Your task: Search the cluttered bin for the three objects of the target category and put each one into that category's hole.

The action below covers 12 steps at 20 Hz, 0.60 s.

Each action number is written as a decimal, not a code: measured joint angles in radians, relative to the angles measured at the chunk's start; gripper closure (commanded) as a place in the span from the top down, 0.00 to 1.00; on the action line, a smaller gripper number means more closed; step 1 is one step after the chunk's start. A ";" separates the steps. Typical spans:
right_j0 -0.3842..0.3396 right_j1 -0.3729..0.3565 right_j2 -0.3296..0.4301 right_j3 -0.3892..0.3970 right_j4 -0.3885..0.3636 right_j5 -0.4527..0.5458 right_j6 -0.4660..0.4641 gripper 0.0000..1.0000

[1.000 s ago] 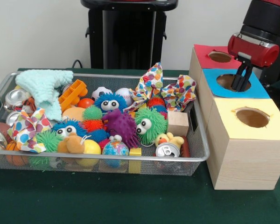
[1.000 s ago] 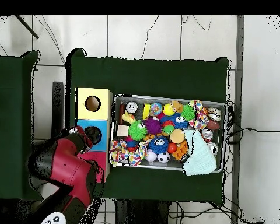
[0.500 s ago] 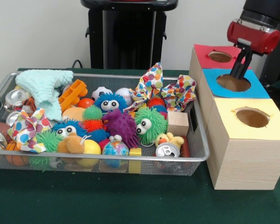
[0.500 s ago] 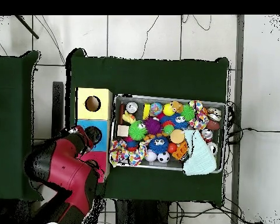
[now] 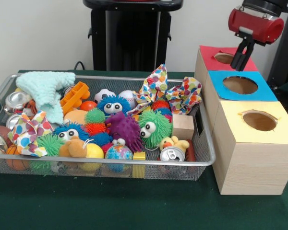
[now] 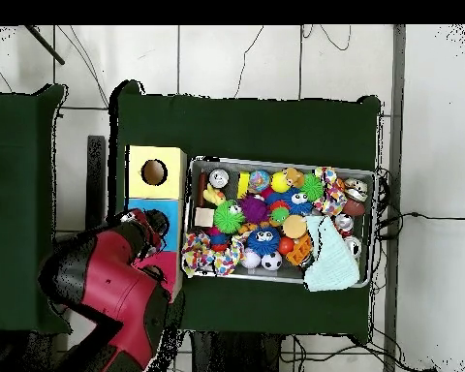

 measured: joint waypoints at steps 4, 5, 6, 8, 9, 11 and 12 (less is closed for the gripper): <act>-0.019 -0.009 -0.002 0.000 -0.027 0.000 0.000 0.00; -0.024 -0.010 -0.002 0.000 -0.032 0.000 0.000 0.00; -0.029 -0.012 -0.003 0.000 -0.037 0.000 0.000 0.00; -0.048 -0.017 -0.005 0.000 -0.056 0.000 0.000 0.00; -0.052 -0.018 -0.007 0.000 -0.061 0.000 0.000 0.00; -0.070 -0.022 -0.015 0.000 -0.085 0.000 0.000 0.00; -0.073 -0.023 -0.016 0.000 -0.090 0.000 0.000 0.00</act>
